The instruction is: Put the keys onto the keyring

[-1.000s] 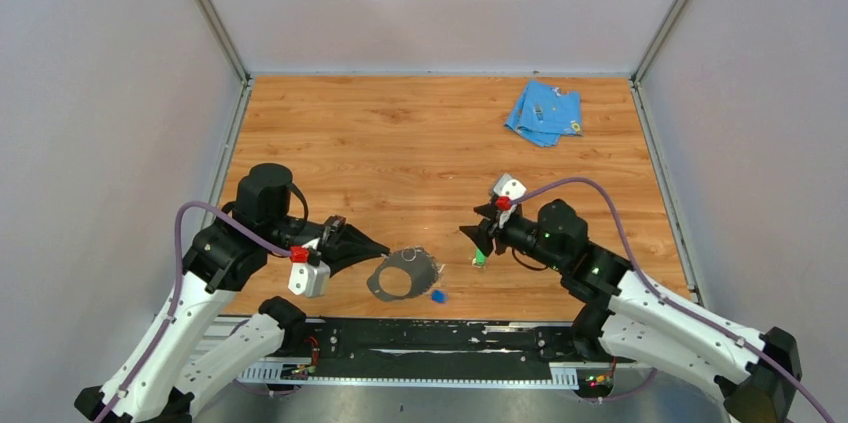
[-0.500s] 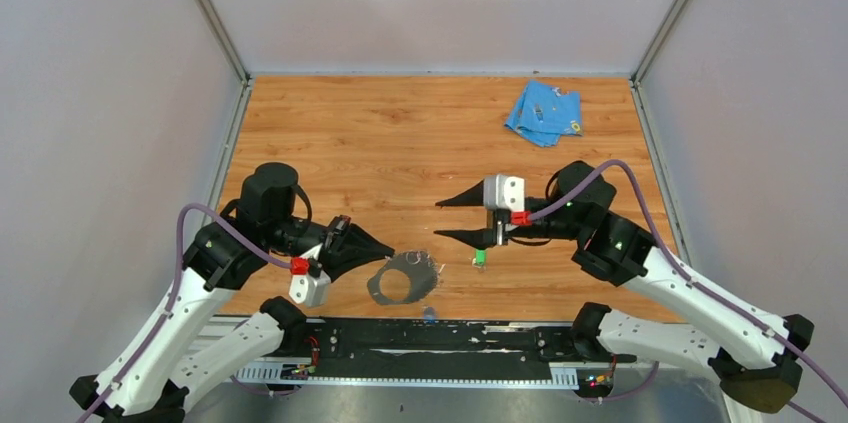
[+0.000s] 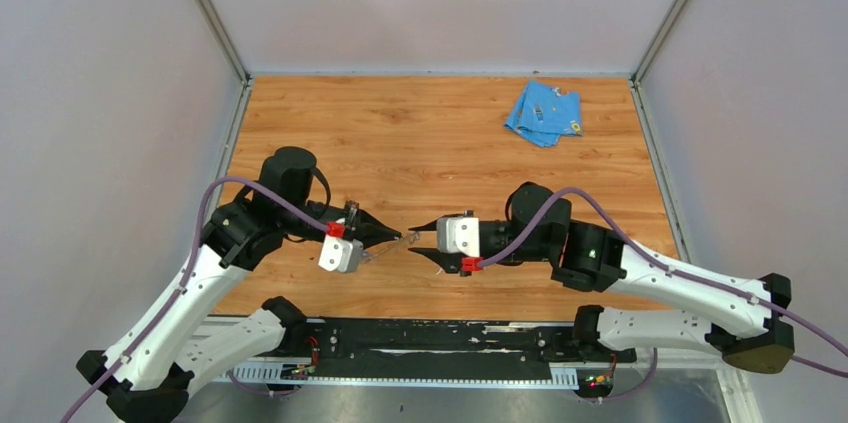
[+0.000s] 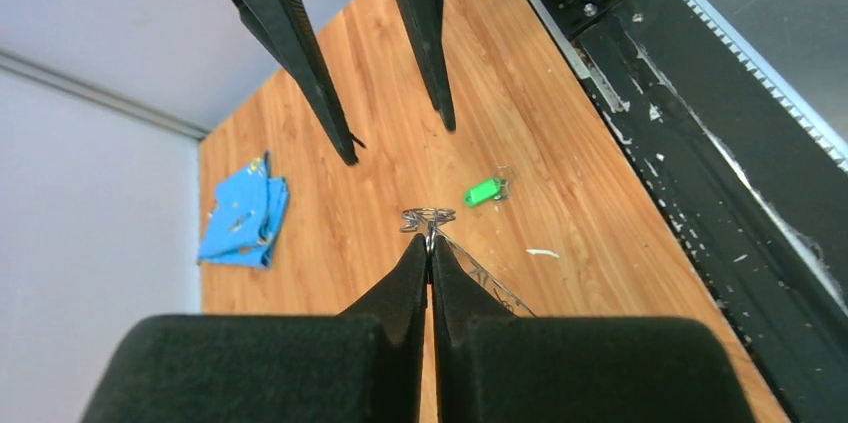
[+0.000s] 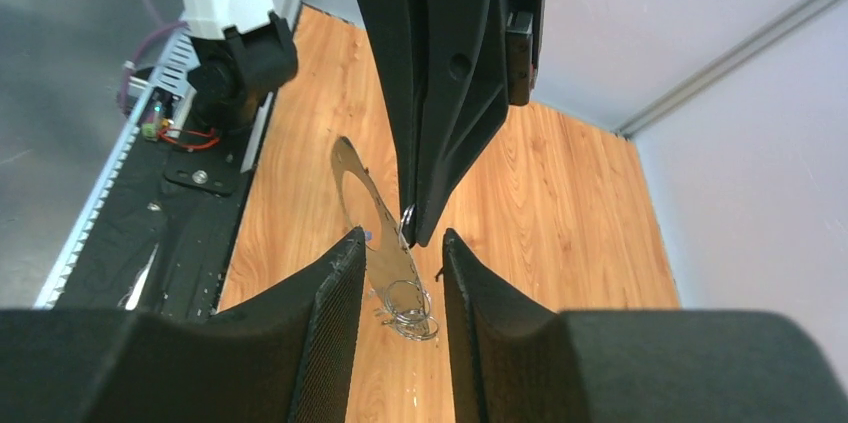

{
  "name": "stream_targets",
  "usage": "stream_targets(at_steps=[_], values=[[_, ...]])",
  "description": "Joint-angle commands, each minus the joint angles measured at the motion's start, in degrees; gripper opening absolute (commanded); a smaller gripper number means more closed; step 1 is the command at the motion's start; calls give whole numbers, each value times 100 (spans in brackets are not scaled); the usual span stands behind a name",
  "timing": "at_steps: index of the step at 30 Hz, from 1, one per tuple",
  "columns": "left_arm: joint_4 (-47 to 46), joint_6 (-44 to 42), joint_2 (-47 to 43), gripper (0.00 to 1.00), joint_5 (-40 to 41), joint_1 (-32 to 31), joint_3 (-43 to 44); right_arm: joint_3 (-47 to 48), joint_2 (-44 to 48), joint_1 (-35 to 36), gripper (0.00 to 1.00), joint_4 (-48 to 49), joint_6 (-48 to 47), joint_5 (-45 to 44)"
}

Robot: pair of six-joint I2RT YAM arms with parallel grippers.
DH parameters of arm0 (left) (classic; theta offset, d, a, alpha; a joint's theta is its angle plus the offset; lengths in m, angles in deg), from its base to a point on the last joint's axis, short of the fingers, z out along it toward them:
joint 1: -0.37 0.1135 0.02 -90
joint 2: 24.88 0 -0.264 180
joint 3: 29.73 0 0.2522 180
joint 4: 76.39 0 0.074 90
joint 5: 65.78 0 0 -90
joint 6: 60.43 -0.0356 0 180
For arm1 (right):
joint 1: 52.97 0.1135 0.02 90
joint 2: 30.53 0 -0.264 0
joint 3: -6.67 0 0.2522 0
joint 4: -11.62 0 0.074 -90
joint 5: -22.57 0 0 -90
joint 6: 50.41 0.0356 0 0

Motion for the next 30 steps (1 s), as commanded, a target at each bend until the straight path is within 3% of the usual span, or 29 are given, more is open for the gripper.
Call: stream_targets(at_steps=[1, 8, 18, 22, 27, 30], values=[[-141, 772, 27, 0, 105, -46, 192, 218, -235, 299, 36, 91, -346, -1064], [-295, 1229, -9, 0, 127, -60, 140, 417, -603, 372, 33, -63, -249, -1437], [-397, 1341, -119, 0, 242, -64, 44, 614, -812, 374, 17, -335, -44, -1554], [-464, 1493, -127, 0, 210, -64, 33, 751, -986, 374, 15, -489, 32, -1724], [-462, 1536, -156, 0, 78, -111, 0, 870, -1091, 380, 1, -468, 109, -1834], [-465, 1542, -167, 0, -70, -119, 7, 904, -1135, 380, 0, -463, 198, -1882]])
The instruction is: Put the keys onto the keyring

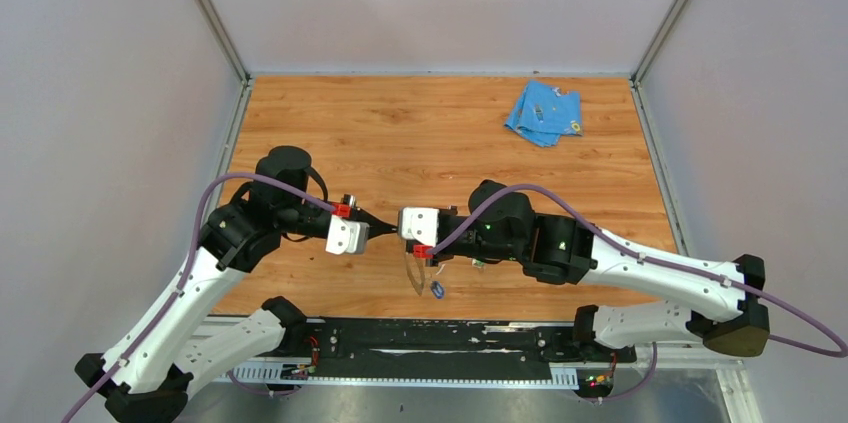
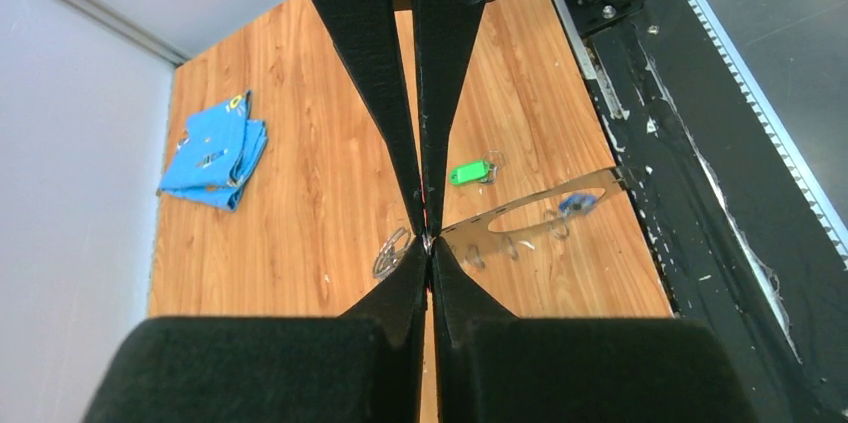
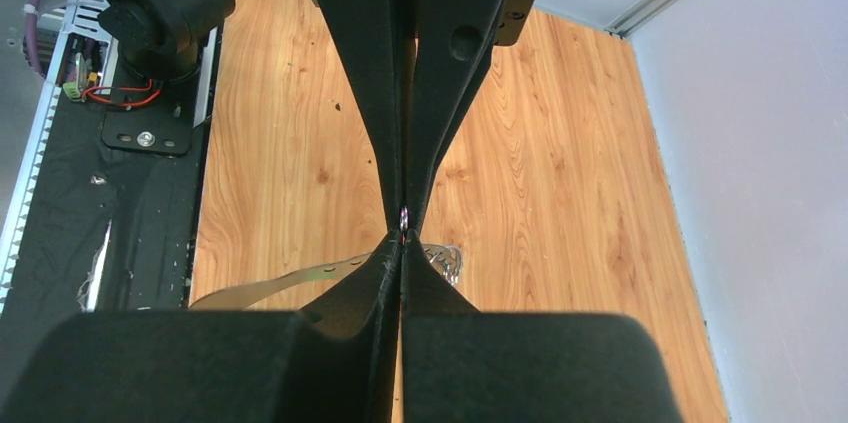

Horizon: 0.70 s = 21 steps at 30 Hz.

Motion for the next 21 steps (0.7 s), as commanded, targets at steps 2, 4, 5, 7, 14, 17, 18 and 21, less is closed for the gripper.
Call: stream_targets(at_steps=[2, 4, 5, 7, 14, 17, 18, 21], values=[[-163, 126, -110, 0, -766, -112, 42, 198, -138, 31, 1, 90, 193, -428], [-157, 153, -111, 0, -900, -112, 60, 188, -111, 24, 1, 54, 240, -419], [-157, 185, -114, 0, -953, -112, 61, 171, -86, 26, 0, 49, 267, -407], [-161, 293, -125, 0, -1042, -112, 62, 147, -45, 23, 0, 63, 325, -413], [-163, 464, -179, 17, -950, -117, -1, -205, 394, -6, 1, 523, 635, -417], [-158, 495, -265, 23, -807, -112, -65, -342, 519, -22, 1, 588, 745, -376], [-161, 495, -299, 28, -768, -112, -89, -391, 567, -29, 1, 612, 779, -356], [-156, 503, -422, 38, -564, -112, -191, -516, 678, -42, 1, 733, 869, -305]])
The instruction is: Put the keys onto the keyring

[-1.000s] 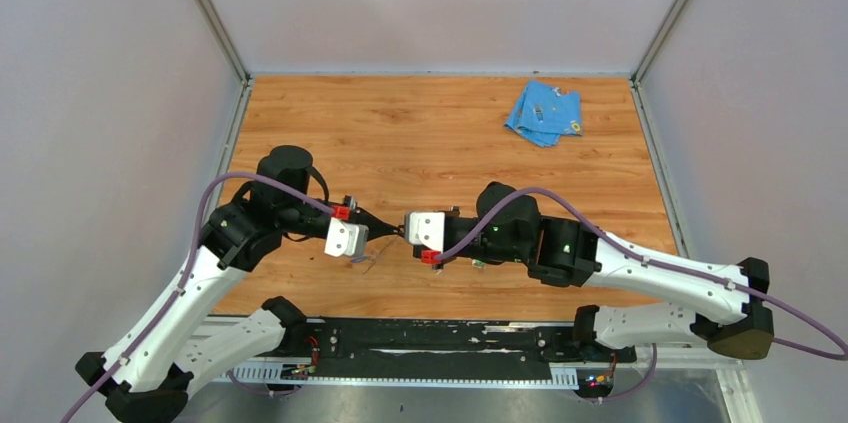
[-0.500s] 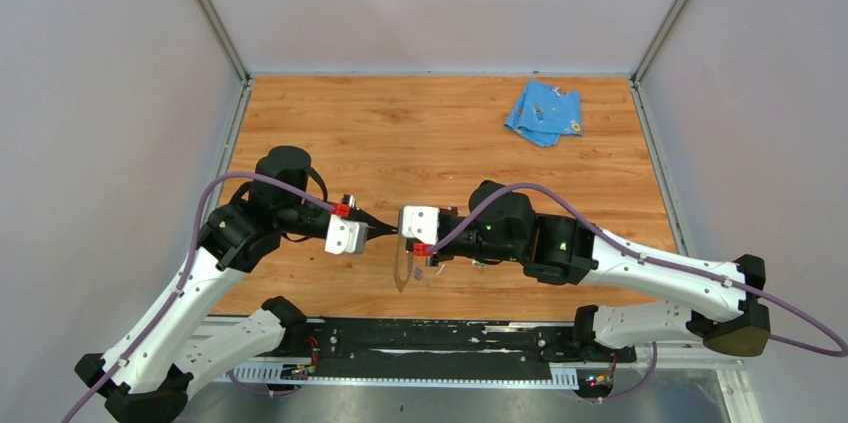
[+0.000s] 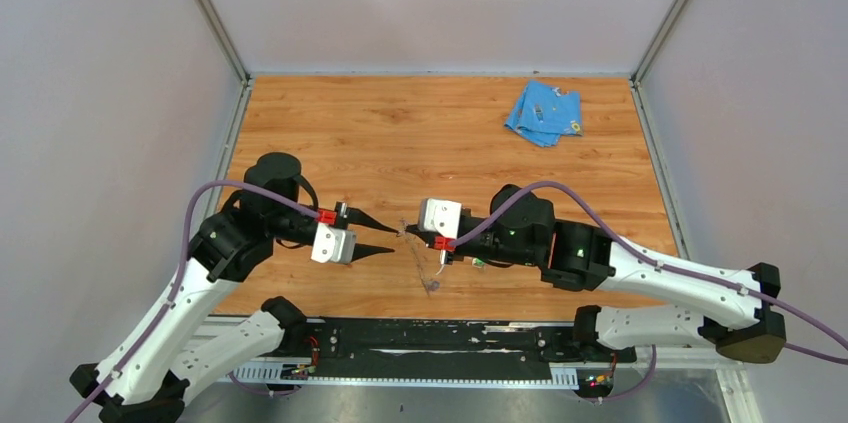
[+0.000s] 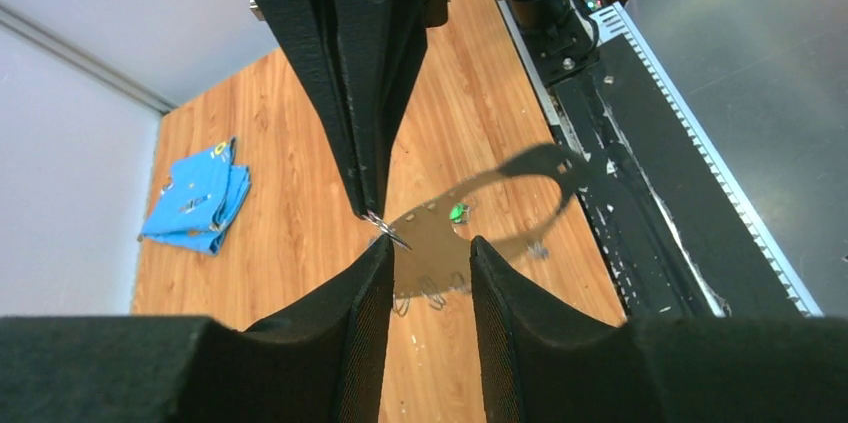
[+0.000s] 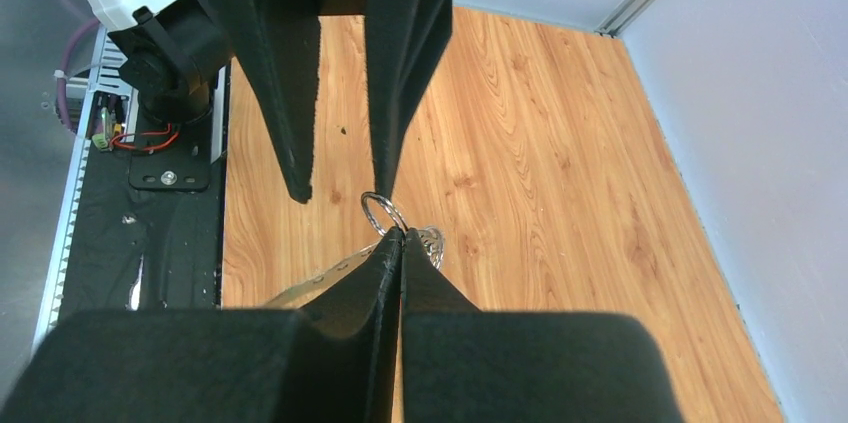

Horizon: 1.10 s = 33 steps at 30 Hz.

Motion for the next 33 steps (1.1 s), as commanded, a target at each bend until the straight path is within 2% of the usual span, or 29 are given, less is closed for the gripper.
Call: stream_targets(at_steps=[1, 3, 8, 12, 15, 19, 22, 24, 25, 26, 27, 28, 33], values=[[-14, 99, -214, 38, -7, -71, -192, -209, 216, -79, 1, 462, 243, -138], [-85, 206, -273, 38, 156, -69, -263, -256, 252, -88, 1, 522, 307, -90], [-1952, 2292, -594, 37, 1160, -73, -852, -358, 255, -96, 1, 702, 504, 11], [-2179, 2877, -627, 34, 1089, -68, -996, -443, 275, -99, 1, 923, 653, -17], [-1813, 2668, -620, 32, 1090, -69, -1036, -492, 286, -103, 0, 931, 696, -81], [-1312, 2033, -669, 24, 1610, -60, -1176, -683, 252, -228, 2, 781, 958, -381], [-954, 1421, -674, 22, 1446, -62, -1223, -1153, 299, -584, 24, 466, 1725, -950], [-857, 1048, -703, 25, 1508, -60, -1337, -1615, 348, -1026, 27, 221, 2428, -1031], [-696, 741, -684, 27, 1502, -60, -1366, -1871, 397, -1240, 32, 113, 2878, -1036], [-493, 367, -641, 28, 1503, -60, -1382, -2130, 443, -1436, 47, 8, 3264, -1005], [-277, 105, -568, 29, 1542, -60, -1400, -2351, 487, -1600, 86, -146, 3646, -935], [-165, -81, -520, 32, 1603, -60, -1412, -2550, 546, -1712, 98, -344, 3957, -915], [-106, -363, -305, 35, 1678, -60, -1373, -3519, 1137, -1764, 100, -1255, 5346, -1025]])
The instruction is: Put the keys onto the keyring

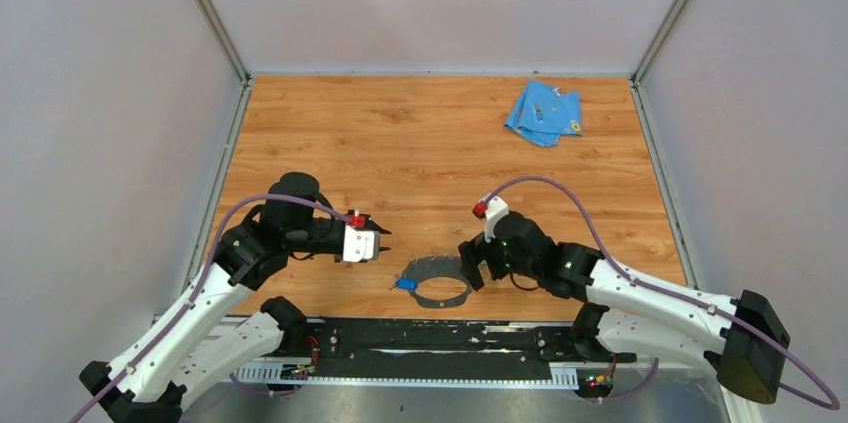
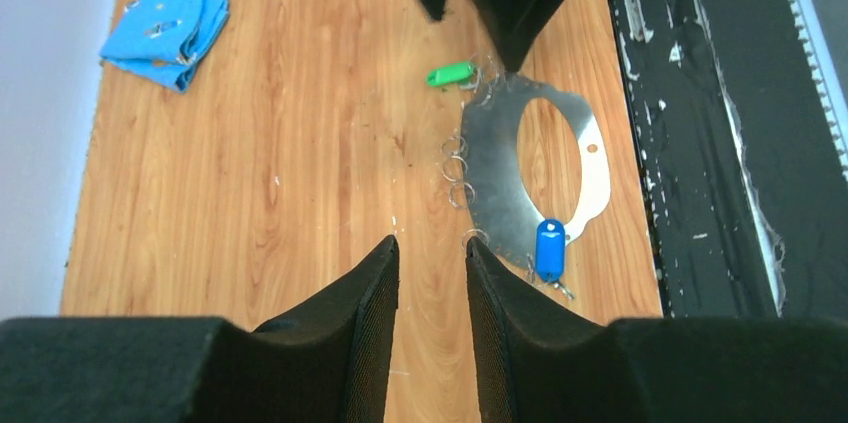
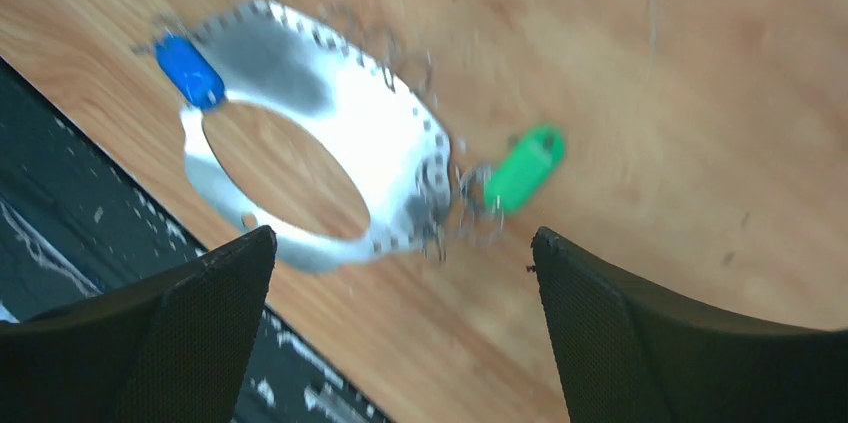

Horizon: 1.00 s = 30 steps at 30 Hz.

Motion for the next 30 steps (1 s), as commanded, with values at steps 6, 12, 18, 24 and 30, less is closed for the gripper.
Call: stream_targets(at_steps=[6, 12, 18, 24, 30], values=[[291, -557, 202, 40, -106, -27, 41, -1535, 1494, -57, 100, -683, 2225, -48], [286, -556, 193, 47, -204, -27, 158, -1814, 977, -115, 75, 488, 1860, 123], [286, -407, 166, 48, -199, -27, 202, -1568, -215, -126, 66, 1088, 1428, 166], [286, -353, 105, 48, -214, -27, 212, -1403, -535, -136, 59, 1217, 1126, -69], [289, -403, 92, 46, -212, -27, 202, -1426, -507, -136, 39, 1252, 1068, 151]])
